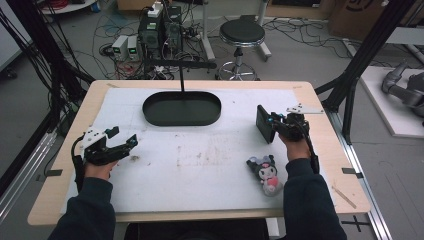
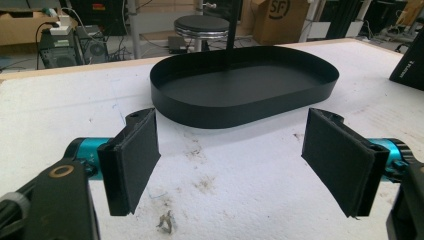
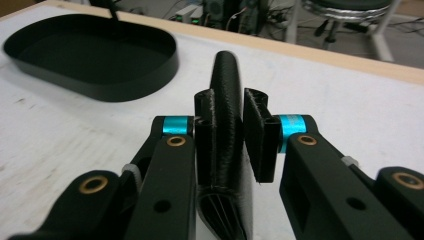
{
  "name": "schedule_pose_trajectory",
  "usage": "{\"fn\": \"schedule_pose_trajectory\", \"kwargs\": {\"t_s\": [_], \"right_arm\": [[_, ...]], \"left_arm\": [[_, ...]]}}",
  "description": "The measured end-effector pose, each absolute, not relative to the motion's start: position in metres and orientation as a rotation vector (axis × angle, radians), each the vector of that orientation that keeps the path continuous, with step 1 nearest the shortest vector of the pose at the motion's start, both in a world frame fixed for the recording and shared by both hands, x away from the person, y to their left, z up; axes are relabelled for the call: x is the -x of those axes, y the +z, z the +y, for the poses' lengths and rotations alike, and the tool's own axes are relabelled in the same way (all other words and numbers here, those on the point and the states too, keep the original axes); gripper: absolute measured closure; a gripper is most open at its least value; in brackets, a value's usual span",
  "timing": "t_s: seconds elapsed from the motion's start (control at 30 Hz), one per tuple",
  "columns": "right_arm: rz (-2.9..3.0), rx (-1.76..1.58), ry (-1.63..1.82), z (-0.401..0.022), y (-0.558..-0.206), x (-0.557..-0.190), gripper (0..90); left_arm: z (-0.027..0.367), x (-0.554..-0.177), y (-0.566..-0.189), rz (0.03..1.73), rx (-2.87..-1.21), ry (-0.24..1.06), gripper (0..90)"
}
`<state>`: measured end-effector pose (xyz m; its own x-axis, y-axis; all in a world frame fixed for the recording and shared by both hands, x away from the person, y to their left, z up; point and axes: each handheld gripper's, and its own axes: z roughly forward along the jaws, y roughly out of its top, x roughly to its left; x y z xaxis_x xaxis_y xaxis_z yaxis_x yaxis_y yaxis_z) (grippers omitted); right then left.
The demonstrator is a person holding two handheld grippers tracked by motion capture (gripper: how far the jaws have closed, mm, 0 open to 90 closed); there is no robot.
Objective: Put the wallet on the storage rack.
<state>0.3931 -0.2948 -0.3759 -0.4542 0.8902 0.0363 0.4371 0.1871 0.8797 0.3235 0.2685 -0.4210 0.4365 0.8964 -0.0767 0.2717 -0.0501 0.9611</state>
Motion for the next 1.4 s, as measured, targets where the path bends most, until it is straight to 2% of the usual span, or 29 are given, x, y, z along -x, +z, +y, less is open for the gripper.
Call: {"fn": "schedule_pose_trajectory", "kwargs": {"t_s": [0.1, 0.13, 0.4, 0.47, 0.6, 0.8, 0.87, 0.97, 1.03, 1.07, 1.1, 1.2, 1.23, 1.3, 1.33, 1.37, 1.4], "right_arm": [[1.953, -1.268, 1.221, -0.300, -0.377, -0.395, 71.1], [1.940, -1.290, 1.231, -0.302, -0.377, -0.395, 66.6], [1.936, -1.315, 1.273, -0.305, -0.378, -0.397, 59.0], [1.931, -1.311, 1.257, -0.303, -0.379, -0.397, 52.8], [1.919, -1.303, 1.225, -0.303, -0.378, -0.397, 52.4], [1.882, -1.266, 1.134, -0.299, -0.375, -0.394, 56.4], [1.883, -1.266, 1.152, -0.299, -0.375, -0.394, 51.6], [1.923, -1.233, 1.179, -0.296, -0.377, -0.395, 38.8], [2.018, -1.183, 1.060, -0.286, -0.383, -0.397, 58.8], [2.018, -1.183, 1.060, -0.286, -0.383, -0.397, 58.8], [2.033, -1.183, 1.019, -0.283, -0.385, -0.397, 68.0], [2.060, -1.167, 0.994, -0.280, -0.388, -0.399, 70.1], [2.071, -1.160, 0.985, -0.279, -0.388, -0.399, 67.1], [2.072, -1.178, 0.982, -0.278, -0.391, -0.401, 54.7], [2.063, -1.194, 0.987, -0.279, -0.392, -0.402, 59.1], [2.063, -1.194, 0.987, -0.279, -0.392, -0.402, 59.1], [2.064, -1.190, 0.986, -0.279, -0.392, -0.402, 67.5]], "left_arm": [[0.268, -0.324, -0.421, 1.054, -1.579, 0.705, 22.5], [0.268, -0.324, -0.421, 1.054, -1.581, 0.705, 22.5], [0.269, -0.323, -0.421, 1.054, -1.579, 0.711, 23.3], [0.269, -0.323, -0.421, 1.053, -1.579, 0.711, 23.3], [0.269, -0.323, -0.421, 1.056, -1.577, 0.711, 23.3], [0.269, -0.323, -0.420, 1.054, -1.578, 0.713, 23.8], [0.269, -0.323, -0.420, 1.057, -1.575, 0.714, 24.5], [0.269, -0.323, -0.420, 1.060, -1.576, 0.715, 26.6], [0.269, -0.323, -0.420, 1.060, -1.575, 0.715, 26.6], [0.269, -0.323, -0.420, 1.059, -1.575, 0.715, 26.6], [0.269, -0.322, -0.420, 1.060, -1.574, 0.714, 26.6], [0.269, -0.322, -0.420, 1.058, -1.574, 0.713, 26.6], [0.270, -0.322, -0.421, 1.061, -1.574, 0.714, 26.5], [0.270, -0.322, -0.421, 1.061, -1.574, 0.715, 26.5], [0.270, -0.322, -0.421, 1.060, -1.575, 0.716, 26.6], [0.270, -0.322, -0.421, 1.059, -1.574, 0.716, 26.6], [0.270, -0.322, -0.421, 1.059, -1.576, 0.715, 26.6]]}}
